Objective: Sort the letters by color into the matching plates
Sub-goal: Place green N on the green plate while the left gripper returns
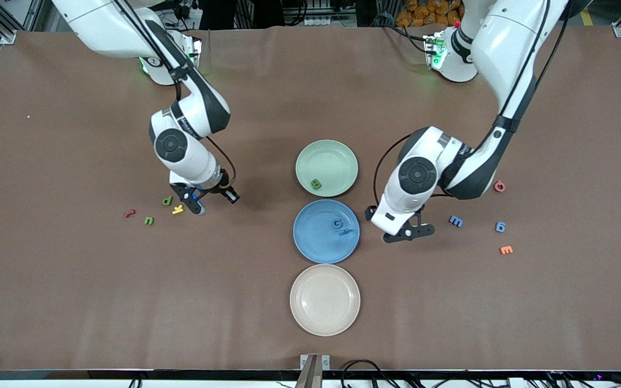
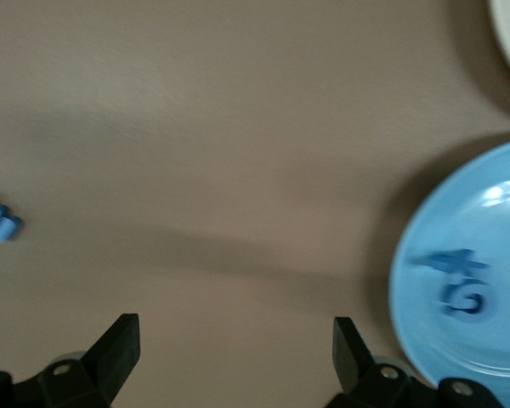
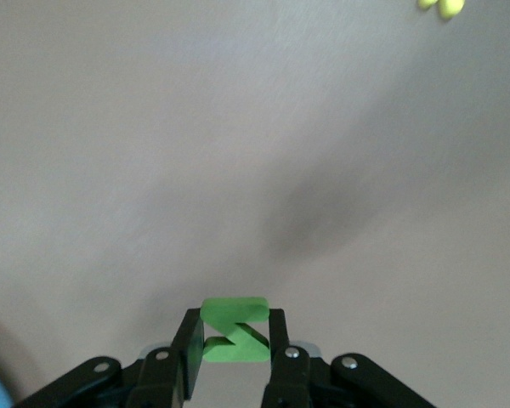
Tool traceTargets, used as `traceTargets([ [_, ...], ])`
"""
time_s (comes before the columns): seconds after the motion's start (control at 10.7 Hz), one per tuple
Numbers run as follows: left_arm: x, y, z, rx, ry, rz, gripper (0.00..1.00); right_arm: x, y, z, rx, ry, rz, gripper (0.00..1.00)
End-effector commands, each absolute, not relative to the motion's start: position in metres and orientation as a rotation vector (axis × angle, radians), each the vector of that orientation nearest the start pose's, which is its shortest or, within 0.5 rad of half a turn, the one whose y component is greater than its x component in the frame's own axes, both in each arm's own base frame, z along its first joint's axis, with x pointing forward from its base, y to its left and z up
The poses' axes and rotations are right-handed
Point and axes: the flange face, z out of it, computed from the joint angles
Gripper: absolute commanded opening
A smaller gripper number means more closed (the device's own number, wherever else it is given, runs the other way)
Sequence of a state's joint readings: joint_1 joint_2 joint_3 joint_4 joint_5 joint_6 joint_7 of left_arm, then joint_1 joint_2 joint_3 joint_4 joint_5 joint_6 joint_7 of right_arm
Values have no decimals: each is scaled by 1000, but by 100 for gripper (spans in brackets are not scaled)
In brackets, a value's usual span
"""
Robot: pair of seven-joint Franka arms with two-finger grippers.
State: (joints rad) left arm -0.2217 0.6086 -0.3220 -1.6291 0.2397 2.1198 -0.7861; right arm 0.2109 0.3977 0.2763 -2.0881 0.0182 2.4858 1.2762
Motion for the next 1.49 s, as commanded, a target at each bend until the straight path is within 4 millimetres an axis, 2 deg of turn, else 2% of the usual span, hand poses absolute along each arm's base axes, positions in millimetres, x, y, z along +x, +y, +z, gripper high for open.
traceTargets([
  [0.0, 603, -264, 286, -3040, -129, 83, 100, 507, 339, 250, -2740, 1277, 133, 9],
  [0.19, 610, -229, 280, -3036, -53, 117, 100, 496, 379, 253, -2698, 1332, 142, 9],
  [0.37, 616, -191, 283, -3035, 24, 130, 100, 482, 420, 257, -2657, 1377, 153, 9],
  [0.56, 622, -148, 282, -3040, 123, 140, 100, 465, 458, 246, -2638, 1415, 176, 9],
  [0.65, 622, -131, 277, -3044, 157, 146, 100, 456, 471, 238, -2634, 1438, 189, 9],
  [0.84, 617, -95, 263, -3068, 229, 81, 100, 449, 480, 231, -2626, 1483, 177, 9],
  [0.93, 614, -75, 260, -3071, 280, 55, 100, 443, 488, 226, -2626, 1494, 184, 13],
  [1.02, 611, -63, 257, -3068, 339, 51, 100, 441, 492, 221, -2616, 1523, 189, 13],
  [1.12, 611, -59, 255, -3061, 407, 55, 100, 440, 493, 217, -2626, 1520, 173, 21],
  [1.21, 612, -55, 252, -3037, 470, 52, 100, 442, 494, 217, -2614, 1538, 169, 55],
  [1.3, 611, -44, 246, -2997, 509, 40, 100, 449, 491, 216, -2575, 1597, 176, 75],
  [1.4, 606, -32, 239, -2978, 526, 10, 100, 453, 490, 217, -2546, 1639, 178, 84],
])
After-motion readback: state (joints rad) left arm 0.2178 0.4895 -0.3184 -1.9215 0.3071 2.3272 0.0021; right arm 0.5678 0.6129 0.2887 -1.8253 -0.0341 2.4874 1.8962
